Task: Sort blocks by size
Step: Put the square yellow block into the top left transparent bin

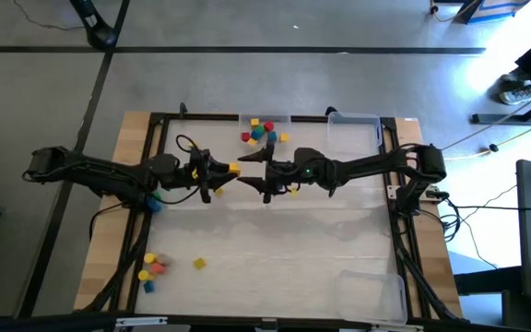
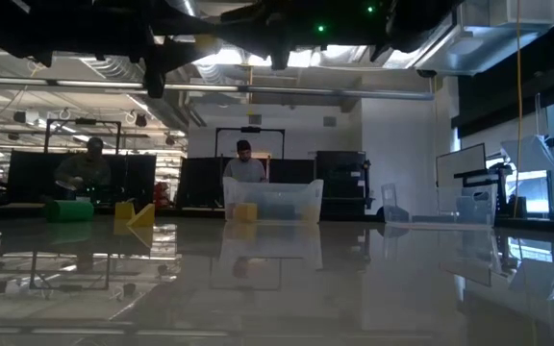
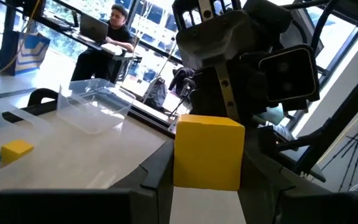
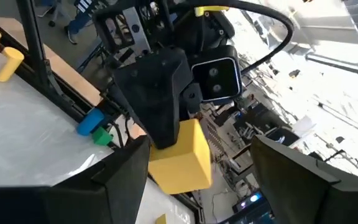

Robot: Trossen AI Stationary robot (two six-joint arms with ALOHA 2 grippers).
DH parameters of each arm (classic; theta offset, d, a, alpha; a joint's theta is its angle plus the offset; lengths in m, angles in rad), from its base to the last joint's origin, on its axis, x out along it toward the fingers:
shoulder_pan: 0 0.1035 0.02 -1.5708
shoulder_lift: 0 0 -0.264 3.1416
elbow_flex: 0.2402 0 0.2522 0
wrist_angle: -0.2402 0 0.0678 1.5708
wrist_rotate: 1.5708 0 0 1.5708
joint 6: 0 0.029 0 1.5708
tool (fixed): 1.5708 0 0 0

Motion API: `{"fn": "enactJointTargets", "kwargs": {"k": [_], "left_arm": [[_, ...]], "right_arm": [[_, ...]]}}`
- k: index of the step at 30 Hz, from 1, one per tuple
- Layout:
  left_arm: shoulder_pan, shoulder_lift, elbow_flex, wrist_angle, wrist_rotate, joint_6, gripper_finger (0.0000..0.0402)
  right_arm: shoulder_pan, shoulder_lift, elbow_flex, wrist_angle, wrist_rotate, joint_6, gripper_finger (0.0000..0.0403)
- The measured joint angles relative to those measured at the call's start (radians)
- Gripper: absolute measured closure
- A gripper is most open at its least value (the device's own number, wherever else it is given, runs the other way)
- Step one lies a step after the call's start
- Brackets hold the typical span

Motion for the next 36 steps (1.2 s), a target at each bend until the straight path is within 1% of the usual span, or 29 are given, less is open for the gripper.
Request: {"fn": "enactJointTargets", "kwargs": {"k": [6,10,13,21,23,25,28,31,34,36], "left_arm": [[-0.001,0.001,0.000,0.028,0.024,-0.014,0.0281],[-0.008,0.004,0.000,0.034,0.033,-0.040,0.0281],[-0.013,0.004,0.000,0.033,0.034,-0.037,0.0281],[-0.013,0.004,0.000,0.038,0.033,-0.041,0.0281],[-0.013,0.004,0.001,0.035,0.031,-0.047,0.0281],[-0.013,0.004,0.001,0.033,0.031,-0.045,0.0280],[-0.013,0.004,0.001,0.034,0.032,-0.040,0.0269],[-0.009,0.004,0.001,0.029,0.034,-0.031,0.0246],[-0.005,0.005,0.000,0.028,0.034,-0.027,0.0218],[-0.004,0.003,0.000,0.028,0.033,0.003,0.0203]], "right_arm": [[0.000,0.046,0.021,0.030,-0.005,-0.029,0.0125],[0.000,0.086,0.073,0.029,-0.004,-0.039,0.0130],[0.000,0.103,0.097,0.029,-0.003,-0.057,0.0152],[0.002,0.105,0.103,0.018,-0.005,-0.074,0.0242],[0.001,0.105,0.103,0.016,-0.005,-0.096,0.0254],[0.001,0.105,0.103,0.014,-0.005,-0.108,0.0257],[0.001,0.105,0.103,0.014,-0.005,-0.107,0.0251],[0.001,0.105,0.103,0.011,-0.005,-0.099,0.0248],[0.001,0.105,0.104,0.003,-0.005,-0.098,0.0257],[0.001,0.105,0.104,-0.011,-0.001,-0.097,0.0263]]}}
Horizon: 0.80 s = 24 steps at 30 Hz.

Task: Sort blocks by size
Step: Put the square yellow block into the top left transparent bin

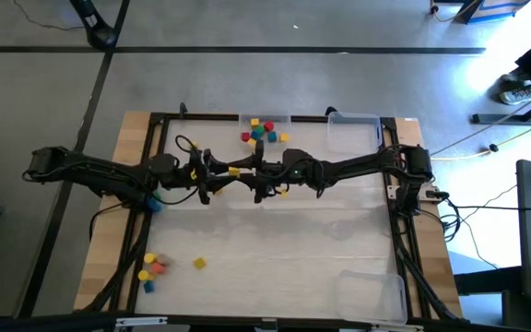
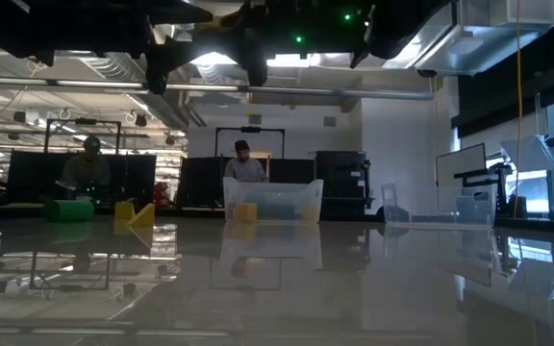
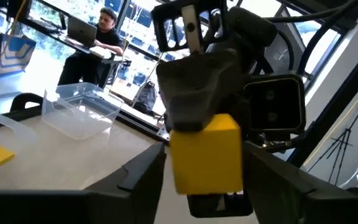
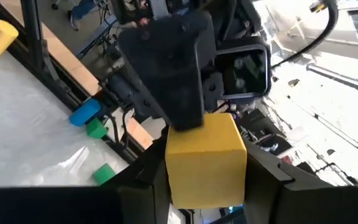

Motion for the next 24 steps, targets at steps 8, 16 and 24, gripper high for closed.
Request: {"fn": "enactJointTargets", "kwargs": {"k": [8,16,24], "left_arm": [[0.000,-0.121,0.000,-0.228,-0.112,0.147,0.0187],[0.001,-0.188,0.000,-0.519,-0.308,0.176,0.0190],[0.000,-0.183,0.000,-0.614,-0.321,0.141,0.0190]], "right_arm": [[-0.003,-0.059,0.000,-0.148,0.145,0.040,0.0263],[-0.112,-0.113,0.000,-0.357,0.320,0.107,0.0264],[-0.320,-0.109,0.000,-0.538,0.272,0.360,0.0264]]}}
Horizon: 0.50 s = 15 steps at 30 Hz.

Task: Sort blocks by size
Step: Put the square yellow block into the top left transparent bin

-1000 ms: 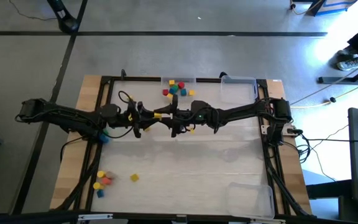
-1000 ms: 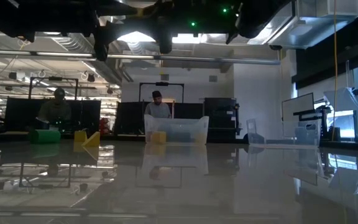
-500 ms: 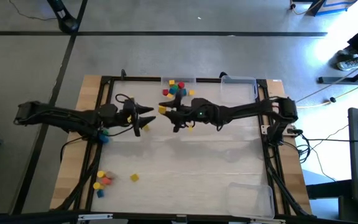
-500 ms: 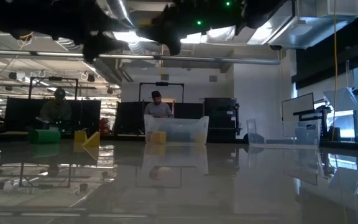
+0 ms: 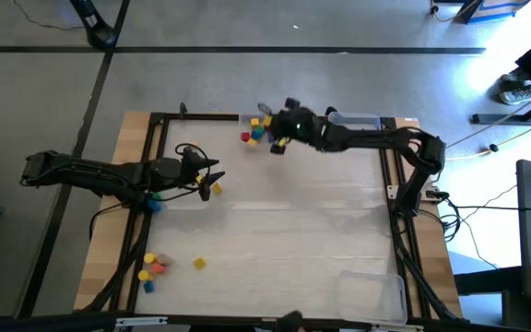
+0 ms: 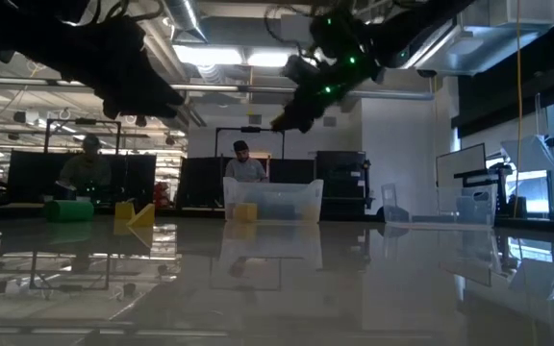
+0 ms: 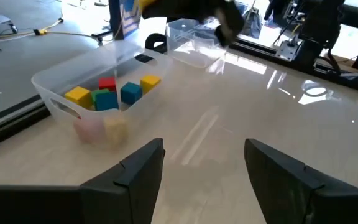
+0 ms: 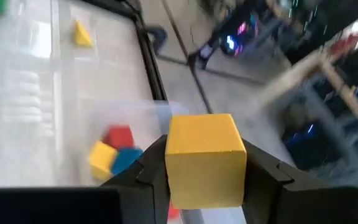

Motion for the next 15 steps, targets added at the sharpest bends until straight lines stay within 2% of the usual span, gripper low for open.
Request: {"fn": "enactJointTargets", "kwargs": {"k": [10,15], "left_arm": [[0.000,0.000,0.000,-0.004,-0.002,0.000,0.0190],[0.000,0.000,0.000,-0.006,-0.003,0.000,0.0189]], "right_arm": [[-0.167,0.000,0.000,-0.065,-0.235,0.271,0.0264],[-0.194,0.000,-0.019,-0.072,-0.277,0.349,0.0262]]}}
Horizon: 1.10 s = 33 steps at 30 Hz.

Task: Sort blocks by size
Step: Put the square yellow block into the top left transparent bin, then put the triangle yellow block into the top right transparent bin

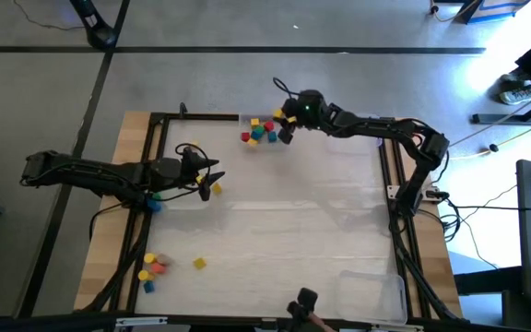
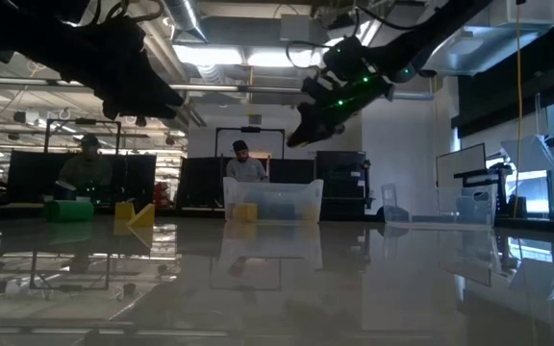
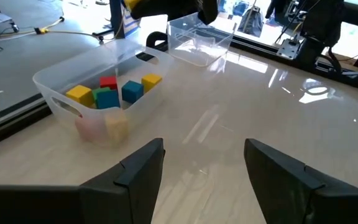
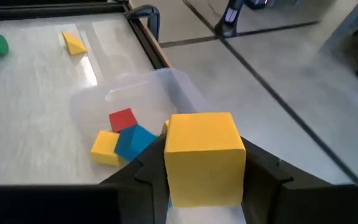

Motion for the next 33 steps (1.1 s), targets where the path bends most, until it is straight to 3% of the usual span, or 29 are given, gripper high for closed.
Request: {"fn": "enactJointTargets", "kwargs": {"k": [7,18,27,33], "left_arm": [[0.000,0.000,0.000,-0.004,0.000,0.003,0.0189],[-0.001,0.000,0.000,-0.089,0.000,-0.013,0.0189],[-0.010,0.011,0.000,-0.332,-0.010,-0.110,0.0189],[-0.022,0.087,0.000,-0.339,-0.012,-0.069,0.0190]], "right_arm": [[0.002,0.000,-0.011,-0.020,0.000,0.096,0.0230],[0.010,0.000,-0.011,-0.022,-0.009,0.096,0.0153],[0.031,0.000,-0.011,-0.049,-0.035,0.067,0.0148],[0.031,0.000,-0.011,-0.059,-0.035,0.065,0.0148]]}}
